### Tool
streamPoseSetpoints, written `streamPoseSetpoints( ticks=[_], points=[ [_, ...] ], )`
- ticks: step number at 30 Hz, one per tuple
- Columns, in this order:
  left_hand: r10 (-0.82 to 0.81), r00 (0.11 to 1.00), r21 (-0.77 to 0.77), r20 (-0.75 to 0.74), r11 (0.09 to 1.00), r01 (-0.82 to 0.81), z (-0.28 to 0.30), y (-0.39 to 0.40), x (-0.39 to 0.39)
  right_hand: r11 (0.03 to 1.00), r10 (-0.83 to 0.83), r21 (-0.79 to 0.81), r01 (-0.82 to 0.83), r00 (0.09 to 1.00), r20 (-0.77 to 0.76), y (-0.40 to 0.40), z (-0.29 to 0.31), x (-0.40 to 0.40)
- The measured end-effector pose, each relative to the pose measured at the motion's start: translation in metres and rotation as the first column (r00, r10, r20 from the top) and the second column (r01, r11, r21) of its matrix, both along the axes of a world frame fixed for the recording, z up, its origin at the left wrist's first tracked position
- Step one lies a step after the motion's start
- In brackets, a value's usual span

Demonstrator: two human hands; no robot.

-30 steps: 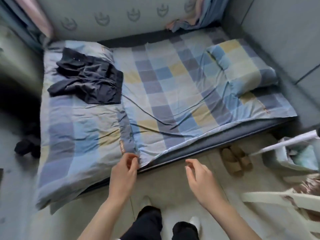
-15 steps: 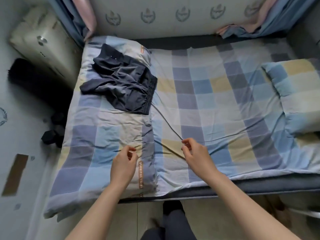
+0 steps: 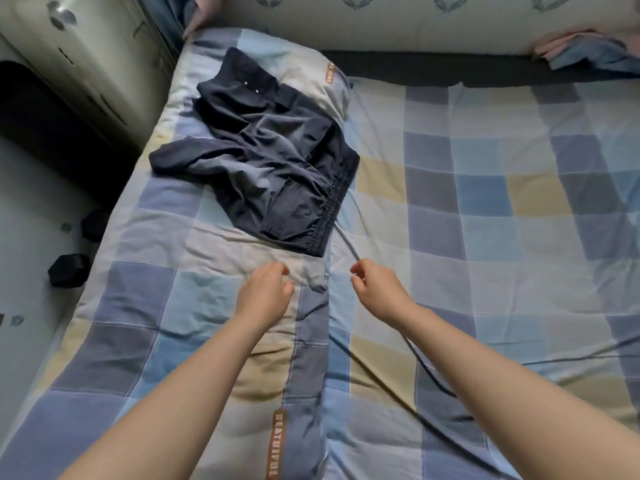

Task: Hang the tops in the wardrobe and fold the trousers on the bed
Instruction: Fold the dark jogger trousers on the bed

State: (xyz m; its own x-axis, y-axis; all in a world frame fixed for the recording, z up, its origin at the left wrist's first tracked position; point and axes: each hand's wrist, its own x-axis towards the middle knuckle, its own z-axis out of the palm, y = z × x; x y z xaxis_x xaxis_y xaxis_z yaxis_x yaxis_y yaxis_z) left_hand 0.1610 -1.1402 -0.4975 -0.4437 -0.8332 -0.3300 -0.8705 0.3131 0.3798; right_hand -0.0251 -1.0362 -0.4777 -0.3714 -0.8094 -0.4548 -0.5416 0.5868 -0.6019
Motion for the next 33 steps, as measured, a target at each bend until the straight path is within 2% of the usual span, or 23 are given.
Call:
streamPoseSetpoints(
  ticks=[4, 7, 10, 13, 15, 20, 24, 27, 30, 33],
  points=[
    [-0.149, 0.973, 0.098, 0.175, 0.986, 0.133, -0.070, -0.051, -0.020, 0.999, 0.025, 0.046, -0.024, 1.000, -0.013, -0.046, -0.076, -0.013],
    [-0.314, 0.889, -0.004, 0.333, 0.943, 0.334, -0.110, -0.086, -0.037, 0.999, 0.012, 0.045, -0.011, 1.000, -0.026, -0.083, -0.118, -0.019],
    [-0.393, 0.825, -0.088, 0.405, 0.882, 0.463, -0.140, -0.120, -0.054, 0.994, -0.087, 0.071, 0.082, 0.994, 0.065, -0.120, -0.151, -0.018],
    [-0.405, 0.814, -0.063, 0.417, 0.880, 0.471, -0.165, -0.137, -0.063, 0.951, -0.306, 0.130, 0.279, 0.908, 0.288, -0.144, -0.177, -0.013],
    [-0.406, 0.819, -0.096, 0.405, 0.872, 0.480, -0.183, -0.137, -0.068, 0.899, -0.438, 0.153, 0.411, 0.837, 0.328, -0.152, -0.193, -0.009],
    [-0.389, 0.823, -0.129, 0.415, 0.870, 0.476, -0.198, -0.131, -0.085, 0.818, -0.535, 0.061, 0.572, 0.718, 0.446, -0.157, -0.210, -0.005],
    [-0.374, 0.878, -0.143, 0.297, 0.892, 0.429, -0.186, -0.127, -0.078, 0.851, -0.453, -0.015, 0.526, 0.747, 0.487, -0.151, -0.193, -0.010],
    [-0.346, 0.933, -0.101, 0.097, 0.930, 0.355, -0.167, -0.116, -0.064, 0.883, -0.351, -0.121, 0.454, 0.809, 0.472, -0.138, -0.178, -0.009],
    [-0.253, 0.964, -0.054, -0.082, 0.967, 0.249, -0.146, -0.101, -0.045, 0.943, -0.119, -0.269, 0.199, 0.951, 0.286, -0.110, -0.161, -0.006],
    [-0.225, 0.946, -0.025, -0.234, 0.974, 0.225, -0.107, -0.074, -0.028, 0.965, 0.039, -0.262, -0.004, 0.991, 0.125, -0.079, -0.142, 0.000]
  ],
)
